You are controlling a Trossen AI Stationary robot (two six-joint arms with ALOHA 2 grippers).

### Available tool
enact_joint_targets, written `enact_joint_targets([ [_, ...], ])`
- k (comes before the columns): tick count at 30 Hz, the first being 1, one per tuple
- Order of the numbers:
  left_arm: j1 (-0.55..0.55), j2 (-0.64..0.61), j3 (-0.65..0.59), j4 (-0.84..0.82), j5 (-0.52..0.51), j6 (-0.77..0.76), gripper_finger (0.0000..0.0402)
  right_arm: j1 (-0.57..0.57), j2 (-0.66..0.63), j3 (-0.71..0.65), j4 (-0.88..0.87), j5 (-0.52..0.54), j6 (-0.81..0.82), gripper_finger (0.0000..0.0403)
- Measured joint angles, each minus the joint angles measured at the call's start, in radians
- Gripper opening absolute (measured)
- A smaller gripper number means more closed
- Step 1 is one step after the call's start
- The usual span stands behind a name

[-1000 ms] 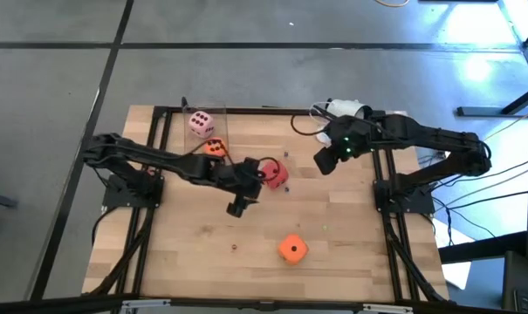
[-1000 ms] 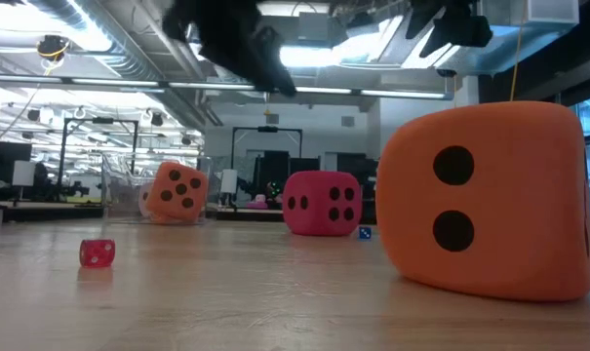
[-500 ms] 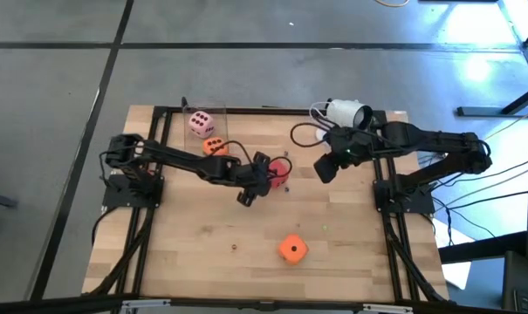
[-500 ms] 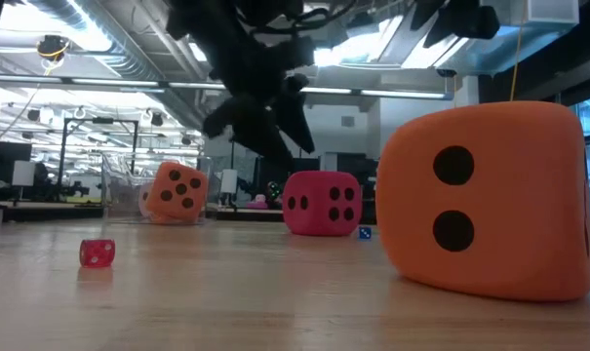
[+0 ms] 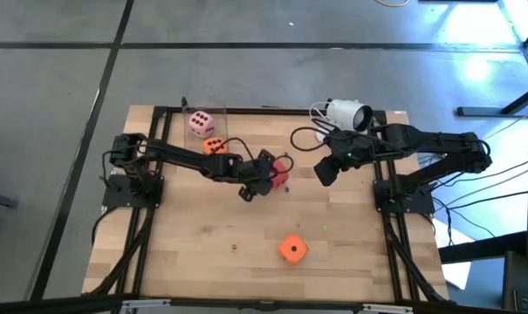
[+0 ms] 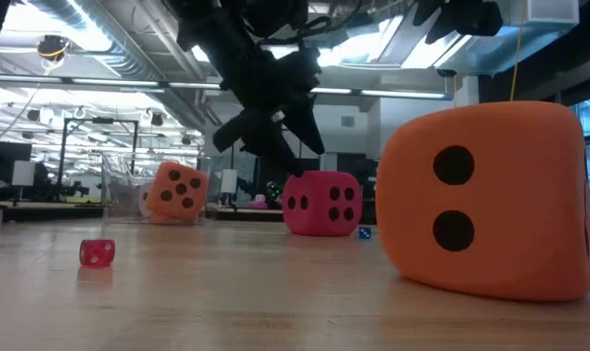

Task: Pick & Place Dice
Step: Put the large red dice into the transparent bin

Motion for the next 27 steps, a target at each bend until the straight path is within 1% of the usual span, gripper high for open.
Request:
enact_joint_targets([
  [3,0.000,0.033,0.000,-0.002,-0.003,0.055,0.0288,0.000,0.000,0.000,0.000,0.000,0.001,0.0164],
  [5,0.000,0.062,0.000,0.005,-0.033,0.088,0.0288,0.000,0.000,0.000,0.000,0.000,0.006,0.0164],
  [8,-0.001,0.108,0.003,0.065,-0.106,0.125,0.0288,0.000,0.000,0.000,0.000,0.000,0.007,0.0164],
  [10,-0.002,0.141,0.004,0.107,-0.158,0.129,0.0288,0.000,0.000,0.000,0.000,0.000,0.007,0.0164],
  [13,-0.001,0.183,0.005,0.138,-0.177,0.130,0.0285,0.000,0.000,0.000,0.000,-0.005,0.009,0.0164],
  [16,-0.007,0.212,0.004,0.150,-0.191,0.121,0.0271,0.008,0.000,0.000,0.000,-0.008,0.020,0.0164],
  [19,-0.009,0.230,0.003,0.144,-0.190,0.098,0.0240,0.019,0.001,0.000,0.000,-0.008,0.030,0.0164],
  [21,-0.009,0.230,0.003,0.140,-0.184,0.085,0.0211,0.025,0.001,0.000,0.000,-0.008,0.031,0.0164],
  [24,-0.008,0.231,0.002,0.136,-0.157,0.071,0.0149,0.029,0.001,0.000,0.000,-0.007,0.031,0.0164],
  [27,-0.008,0.232,0.002,0.132,-0.145,0.029,0.0071,0.029,0.001,0.000,0.000,-0.004,0.031,0.0164],
])
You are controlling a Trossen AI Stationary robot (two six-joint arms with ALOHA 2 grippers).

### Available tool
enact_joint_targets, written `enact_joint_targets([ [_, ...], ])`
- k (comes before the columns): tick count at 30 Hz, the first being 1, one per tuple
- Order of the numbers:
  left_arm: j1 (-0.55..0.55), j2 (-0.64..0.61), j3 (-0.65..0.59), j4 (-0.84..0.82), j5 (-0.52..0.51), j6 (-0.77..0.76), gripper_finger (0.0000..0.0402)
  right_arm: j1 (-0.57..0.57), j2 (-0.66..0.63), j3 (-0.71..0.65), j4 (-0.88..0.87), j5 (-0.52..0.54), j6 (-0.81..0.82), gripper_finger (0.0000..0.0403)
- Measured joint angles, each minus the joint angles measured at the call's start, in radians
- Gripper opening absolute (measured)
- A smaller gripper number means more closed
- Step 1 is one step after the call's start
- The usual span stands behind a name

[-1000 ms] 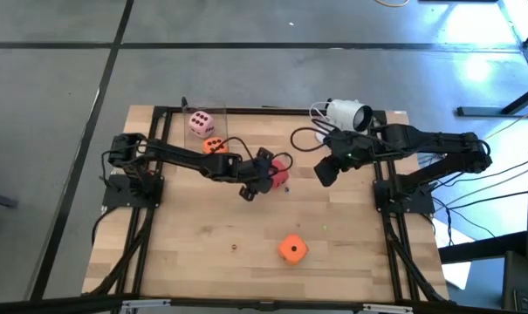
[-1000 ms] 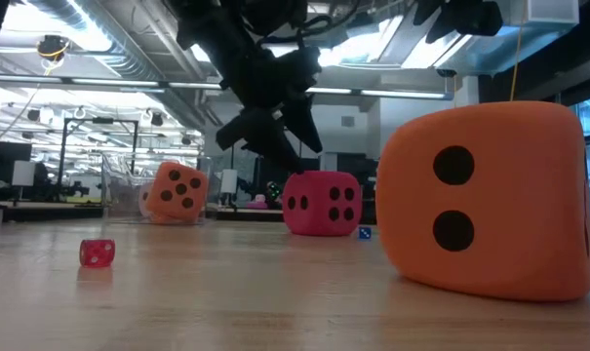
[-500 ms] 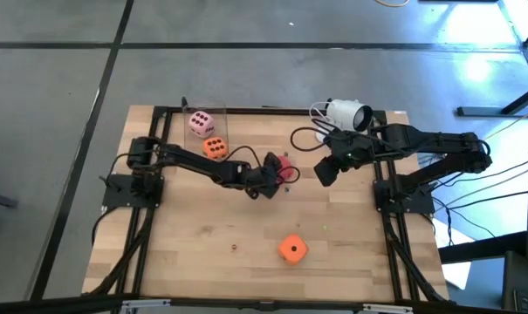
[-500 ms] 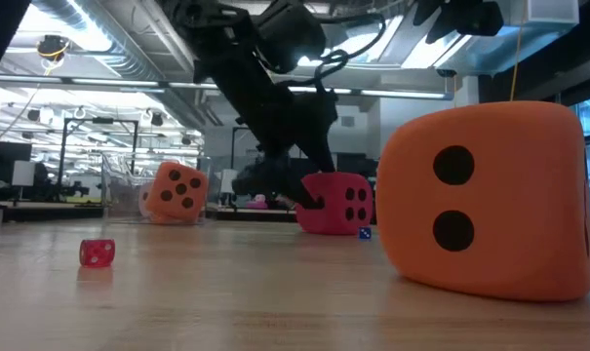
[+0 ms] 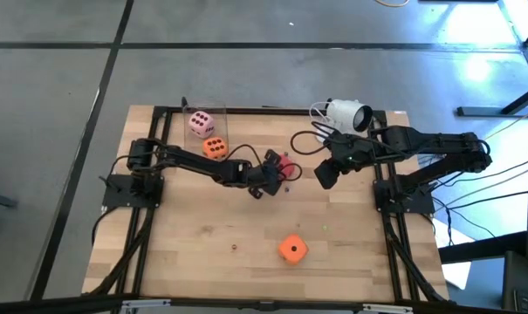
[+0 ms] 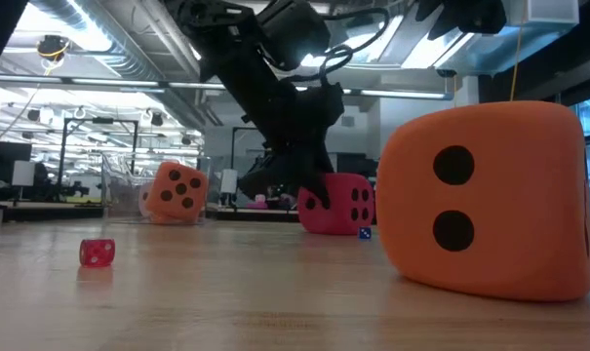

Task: Pick & Place Dice
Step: Put the large red dice into the transparent bin

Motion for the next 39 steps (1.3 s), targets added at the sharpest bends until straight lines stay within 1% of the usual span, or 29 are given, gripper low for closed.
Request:
enact_joint_targets([
  [1,0.000,0.000,0.000,-0.005,0.008,-0.014,0.0048,0.000,0.000,0.000,0.000,0.002,0.000,0.0164],
  [2,0.000,0.000,0.000,-0.007,0.020,-0.029,0.0037,0.000,0.000,0.000,0.000,0.007,0.000,0.0164],
  [5,-0.001,0.000,-0.001,-0.007,0.039,-0.055,0.0034,0.000,0.000,0.000,0.000,0.017,0.003,0.0164],
  [9,-0.011,0.000,-0.001,-0.009,0.032,-0.098,0.0011,0.000,0.000,0.000,0.000,0.022,0.003,0.0164],
  [13,-0.026,0.000,-0.001,-0.030,0.004,-0.170,0.0007,0.000,0.000,0.000,0.000,0.022,0.003,0.0164],
  [21,-0.055,-0.001,0.000,-0.069,-0.032,-0.241,0.0000,0.000,0.000,0.000,0.000,0.022,0.003,0.0164],
  [32,-0.052,-0.114,-0.003,-0.083,-0.030,-0.266,0.0000,0.000,0.000,0.000,0.001,0.022,0.002,0.0164],
  [39,-0.050,-0.185,-0.008,-0.169,-0.031,-0.298,0.0001,0.000,0.000,0.000,0.005,0.022,-0.001,0.0164],
])
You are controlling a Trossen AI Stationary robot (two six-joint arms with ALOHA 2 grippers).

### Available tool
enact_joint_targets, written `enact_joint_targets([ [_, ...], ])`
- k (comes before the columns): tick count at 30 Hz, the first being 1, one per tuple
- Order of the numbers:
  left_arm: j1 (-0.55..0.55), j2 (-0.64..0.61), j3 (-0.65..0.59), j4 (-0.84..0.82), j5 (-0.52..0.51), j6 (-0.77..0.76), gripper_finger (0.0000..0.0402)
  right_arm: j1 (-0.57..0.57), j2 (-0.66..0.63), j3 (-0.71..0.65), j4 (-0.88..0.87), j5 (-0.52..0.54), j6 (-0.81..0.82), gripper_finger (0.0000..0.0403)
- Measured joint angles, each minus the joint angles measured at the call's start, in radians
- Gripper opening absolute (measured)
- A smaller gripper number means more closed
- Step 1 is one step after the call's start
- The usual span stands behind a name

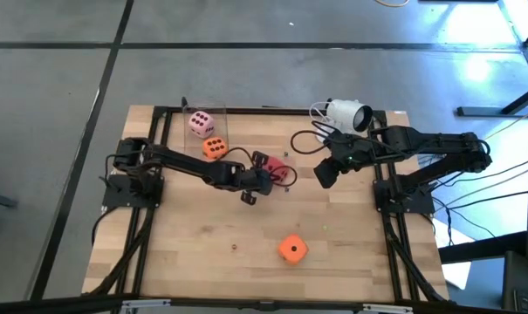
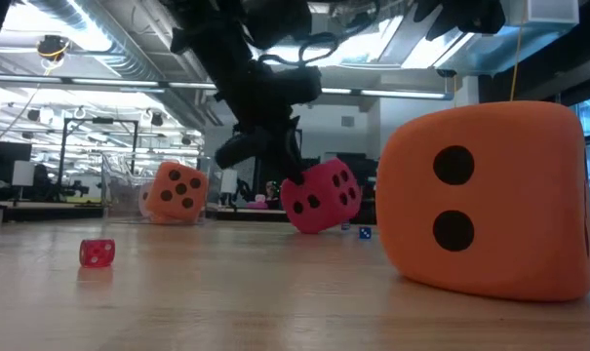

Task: Pick & Place Dice
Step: Put the large red dice into the transparent bin

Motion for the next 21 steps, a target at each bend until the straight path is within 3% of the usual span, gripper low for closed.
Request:
enact_joint_targets([
  [21,-0.008,-0.082,0.005,-0.002,-0.046,-0.023,0.0000,0.000,0.000,0.000,0.004,0.000,-0.023,0.0164],
])
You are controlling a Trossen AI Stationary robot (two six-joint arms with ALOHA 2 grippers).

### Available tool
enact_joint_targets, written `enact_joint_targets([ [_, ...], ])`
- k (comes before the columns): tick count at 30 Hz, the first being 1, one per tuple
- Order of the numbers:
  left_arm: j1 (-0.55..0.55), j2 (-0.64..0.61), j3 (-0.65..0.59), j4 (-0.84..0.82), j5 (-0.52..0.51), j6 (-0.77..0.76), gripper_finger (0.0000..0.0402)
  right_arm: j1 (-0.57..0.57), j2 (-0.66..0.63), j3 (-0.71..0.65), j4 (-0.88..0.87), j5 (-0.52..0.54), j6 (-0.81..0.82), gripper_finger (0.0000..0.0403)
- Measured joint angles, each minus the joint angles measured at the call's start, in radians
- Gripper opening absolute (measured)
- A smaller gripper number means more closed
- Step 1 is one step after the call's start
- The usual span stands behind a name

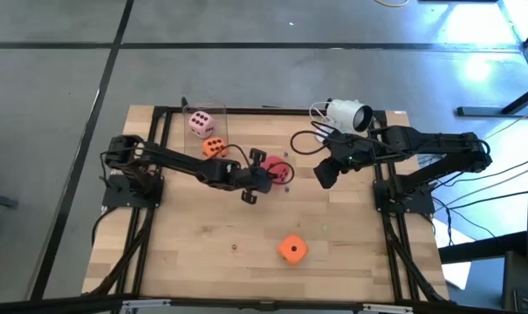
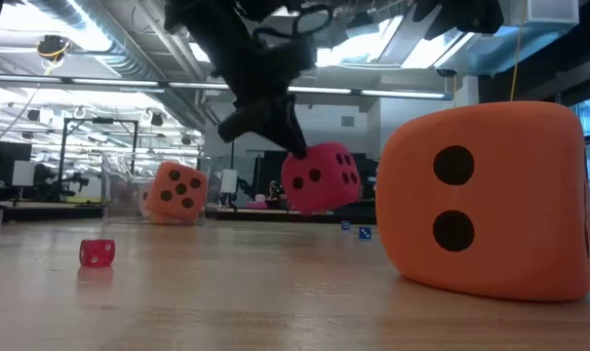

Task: Pick & Place Dice
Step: Put the large red dice into the transparent bin

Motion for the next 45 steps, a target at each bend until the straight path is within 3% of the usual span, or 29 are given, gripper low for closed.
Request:
enact_joint_targets([
  [13,0.043,-0.250,0.002,-0.277,-0.092,-0.096,0.0001,0.000,0.000,0.000,0.001,0.008,-0.012,0.0164],
  [19,0.042,-0.350,0.021,-0.328,-0.121,-0.121,0.0001,0.000,0.000,0.000,0.001,0.008,-0.012,0.0164],
  [23,0.052,-0.363,0.100,-0.516,-0.200,-0.160,0.0001,0.000,0.000,0.000,0.000,0.008,-0.012,0.0164],
  [27,0.071,-0.364,0.167,-0.690,-0.208,-0.260,0.0001,0.000,0.000,0.000,0.000,0.008,-0.012,0.0164],
  [33,0.095,-0.364,0.187,-0.919,-0.268,-0.406,0.0001,0.000,0.000,0.000,0.002,0.008,-0.012,0.0164],
  [45,0.175,-0.364,0.187,-1.056,-0.292,-0.582,0.0001,0.000,0.000,0.000,0.002,0.008,-0.012,0.0164],
])
